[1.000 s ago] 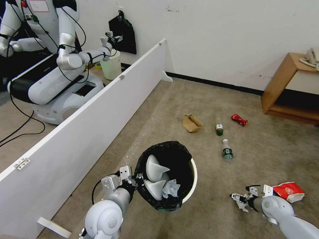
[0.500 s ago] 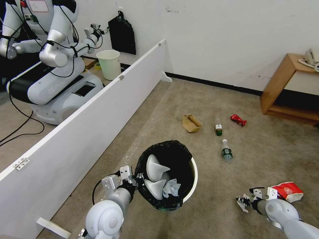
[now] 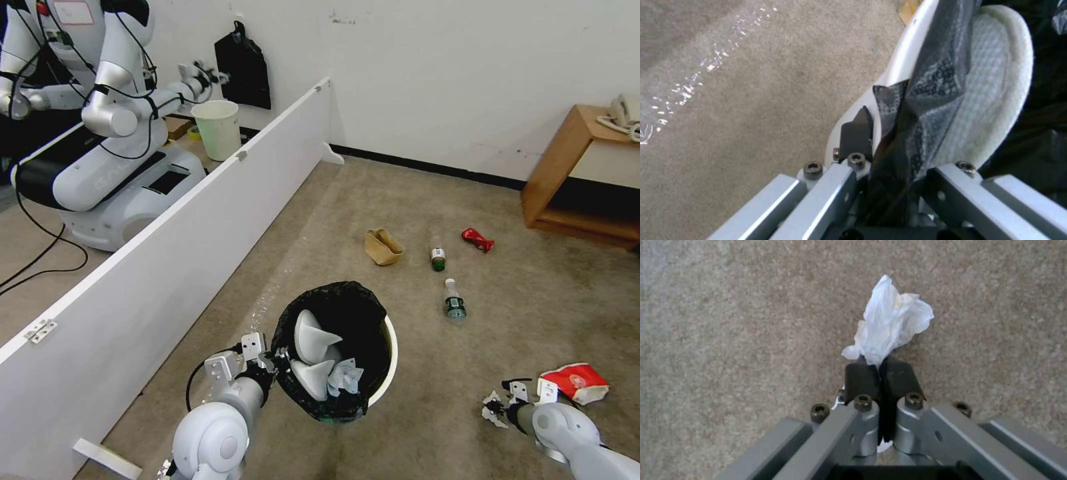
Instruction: Pick up the trash bin, then pick up the garbage from the floor and place it into the trash bin.
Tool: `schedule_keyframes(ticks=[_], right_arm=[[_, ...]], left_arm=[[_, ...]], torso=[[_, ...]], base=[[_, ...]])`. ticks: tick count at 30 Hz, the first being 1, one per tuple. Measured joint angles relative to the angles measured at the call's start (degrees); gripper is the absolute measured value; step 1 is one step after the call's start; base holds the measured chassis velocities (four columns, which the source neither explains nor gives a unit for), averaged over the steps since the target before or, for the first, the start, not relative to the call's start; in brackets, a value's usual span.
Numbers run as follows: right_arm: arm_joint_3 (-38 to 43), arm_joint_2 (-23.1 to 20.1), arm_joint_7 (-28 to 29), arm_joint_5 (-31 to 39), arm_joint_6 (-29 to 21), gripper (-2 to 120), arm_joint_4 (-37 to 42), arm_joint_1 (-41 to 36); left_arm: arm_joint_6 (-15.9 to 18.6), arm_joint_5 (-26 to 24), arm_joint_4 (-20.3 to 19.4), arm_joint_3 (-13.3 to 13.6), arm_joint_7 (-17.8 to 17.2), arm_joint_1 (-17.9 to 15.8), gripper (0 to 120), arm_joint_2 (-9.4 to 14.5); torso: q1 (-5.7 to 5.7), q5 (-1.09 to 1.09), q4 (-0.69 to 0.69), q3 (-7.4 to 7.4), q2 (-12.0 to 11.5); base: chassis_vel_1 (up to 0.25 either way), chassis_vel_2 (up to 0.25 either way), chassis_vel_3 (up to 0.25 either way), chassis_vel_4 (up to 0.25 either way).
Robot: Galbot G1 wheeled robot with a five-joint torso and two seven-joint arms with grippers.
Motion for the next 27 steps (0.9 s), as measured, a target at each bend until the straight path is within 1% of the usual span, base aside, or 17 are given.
schedule_keyframes(ticks=[3, 5, 6, 10, 12, 13, 14, 16, 17, 18, 19, 20, 21, 24, 25, 26, 27], right_arm=[[0.13, -0.45, 0.32, 1.08, 0.06, 0, 1.21, -0.16], [0.36, -0.75, 0.59, 1.37, 0.16, 0, 1.79, -0.33], [0.84, -1.22, 1.24, 1.9, 0.32, 0, 2.81, -0.73], [1.44, -2.08, 1.83, 2.42, 0.61, 0, 4.13, -1.51], [3.01, -3.45, 3.0, 3.3, 0.92, 0, 6.32, -2.96], [3.01, -3.45, 3.0, 3.3, 0.92, 0, 6.32, -2.96], [4.23, -4.55, 3.55, 3.85, 1.1, 0, 7.81, -4.31], [4.94, -5.05, 3.84, 4.11, 1.14, 0, 8.56, -5.03], [6.52, -6.18, 4.29, 4.56, 1.28, 0, 10.21, -6.51], [6.52, -6.18, 4.29, 4.56, 1.28, 0, 10.21, -6.51], [7.71, -7.07, 4.47, 4.85, 1.37, 0, 11.49, -7.67], [10.27, -8.71, 4.81, 5.24, 1.53, 0, 14.1, -9.96], [10.27, -8.71, 4.81, 5.24, 1.53, 0, 14.1, -9.96], [17.81, -13.36, 4.84, 5.49, 1.98, 0, 21.3, -16.92], [17.81, -13.36, 4.84, 5.49, 1.98, 0, 21.3, -16.92], [21.07, -14.94, 4.79, 5.5, 2.02, 0, 24.39, -19.87], [21.07, -14.94, 4.79, 5.5, 2.02, 0, 24.39, -19.87]], left_arm=[[0.0, -0.01, 0.07, 0.14, 0.02, -0.14, 2, 0.06], [0.0, -0.01, 0.07, 0.17, 0.02, -0.15, 2, 0.12], [0.0, -0.03, 0.04, 0.28, 0.02, -0.15, 2, 0.26], [0.0, -0.07, -0.06, 0.4, 0.03, -0.14, 2, 0.5], [0.0, -0.24, -0.23, 0.52, 0.03, -0.17, 2, 0.77], [0.0, -0.24, -0.23, 0.52, 0.03, -0.17, 2, 0.77], [0.0, -0.32, -0.32, 0.6, 0.04, -0.18, 2, 0.88], [0.0, -0.36, -0.37, 0.63, 0.03, -0.18, 2, 0.95], [0.0, -0.4, -0.46, 0.75, 0.03, -0.18, 2, 1.08], [0.0, -0.4, -0.46, 0.75, 0.03, -0.18, 2, 1.08], [0.01, -0.41, -0.5, 0.8, 0.04, -0.18, 2, 1.15], [0.04, -0.42, -0.55, 0.84, 0.03, -0.18, 2, 1.26], [0.04, -0.42, -0.55, 0.84, 0.03, -0.18, 2, 1.26], [0.11, -0.43, -0.71, 1.01, -0.01, -0.06, 2, 1.48], [0.11, -0.43, -0.71, 1.01, -0.01, -0.06, 2, 1.48], [0.14, -0.44, -0.76, 1.12, -0.03, -0.01, 2, 1.59], [0.14, -0.44, -0.76, 1.12, -0.03, -0.01, 2, 1.59]], torso=[[0.0, 0.03, 0.01, 0.0, 0.0], [0.0, -0.02, 0.01, 0.0, 0.0], [0.0, -0.06, -0.01, -0.01, 0.0], [0.0, -0.05, -0.03, -0.01, 0.0], [0.0, -0.07, -0.03, -0.01, 0.0], [0.0, -0.07, -0.03, -0.01, 0.0], [0.0, -0.07, -0.03, -0.01, 0.0], [0.0, -0.08, -0.04, -0.01, 0.0], [0.0, -0.07, -0.05, -0.02, 0.0], [0.0, -0.07, -0.05, -0.02, 0.0], [0.0, -0.07, -0.04, -0.02, 0.0], [0.0, -0.08, -0.03, -0.02, 0.0], [0.0, -0.08, -0.03, -0.02, 0.0], [0.0, -0.1, -0.04, -0.02, 0.0], [0.0, -0.1, -0.04, -0.02, 0.0], [0.0, -0.09, -0.04, -0.02, 0.0], [0.0, -0.09, -0.04, -0.02, 0.0]], base=[[0.0, 0.0, 0.0, 0.0], [0.0, 0.0, 0.0, 0.0], [0.0, 0.0, 0.0, 0.0], [0.0, 0.0, 0.0, 0.0], [0.0, 0.0, 0.0, 0.0], [0.0, 0.0, 0.0, 0.0], [0.0, 0.0, 0.0, 0.0], [0.0, 0.0, 0.0, 0.0], [0.0, 0.0, 0.0, 0.0], [0.0, 0.0, 0.0, 0.0], [0.0, 0.0, 0.0, 0.0], [0.0, 0.0, 0.0, 0.0], [0.0, 0.0, 0.0, 0.0], [0.0, 0.0, 0.0, 0.0], [0.0, 0.0, 0.0, 0.0], [0.0, 0.0, 0.0, 0.0], [0.0, 0.0, 0.0, 0.0]])
